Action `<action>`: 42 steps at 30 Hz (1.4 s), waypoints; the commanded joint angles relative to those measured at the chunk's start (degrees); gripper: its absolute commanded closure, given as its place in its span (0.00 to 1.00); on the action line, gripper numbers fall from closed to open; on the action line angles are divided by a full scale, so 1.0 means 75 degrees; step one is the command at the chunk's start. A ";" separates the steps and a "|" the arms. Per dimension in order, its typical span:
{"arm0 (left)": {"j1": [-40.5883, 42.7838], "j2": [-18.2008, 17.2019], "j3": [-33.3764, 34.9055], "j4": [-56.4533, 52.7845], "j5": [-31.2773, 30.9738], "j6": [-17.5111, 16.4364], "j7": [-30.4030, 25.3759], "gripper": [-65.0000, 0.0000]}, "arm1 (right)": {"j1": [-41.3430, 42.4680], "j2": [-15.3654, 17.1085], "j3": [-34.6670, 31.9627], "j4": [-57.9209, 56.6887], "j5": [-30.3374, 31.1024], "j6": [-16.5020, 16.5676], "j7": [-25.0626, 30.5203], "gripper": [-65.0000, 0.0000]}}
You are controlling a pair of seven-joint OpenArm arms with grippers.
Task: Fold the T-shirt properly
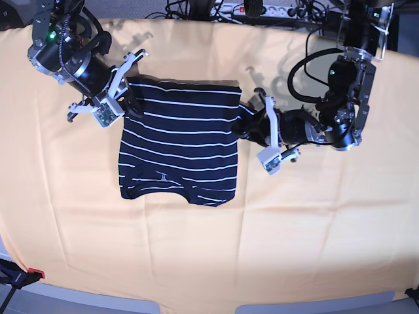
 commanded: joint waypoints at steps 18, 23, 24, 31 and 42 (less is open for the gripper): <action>0.3538 -0.1326 -0.1658 0.4564 -0.2057 0.0035 0.0656 1.00 | -0.1923 0.0047 0.5173 0.0201 0.7144 0.0835 -0.2512 1.00; 0.5047 -0.1323 -0.3080 0.4814 -0.2063 0.0484 0.0921 1.00 | -0.2943 0.0047 0.6178 0.0210 0.7144 0.0835 -0.2640 1.00; 0.5386 -0.1326 -0.3372 0.4814 -0.2145 0.0562 0.1011 1.00 | -0.3153 0.0041 0.6312 0.0230 0.7144 0.0835 -0.2658 1.00; 0.7679 -0.1253 -0.5324 0.4814 -0.2771 0.0589 0.1510 1.00 | -0.4771 -0.0038 0.6892 0.0487 0.7144 0.0835 -0.3351 1.00; 1.1033 -0.1236 -0.6018 0.4814 -0.2480 0.0495 0.1443 1.00 | -0.6837 -0.0032 0.6373 -0.0058 0.7144 0.0835 -0.3936 1.00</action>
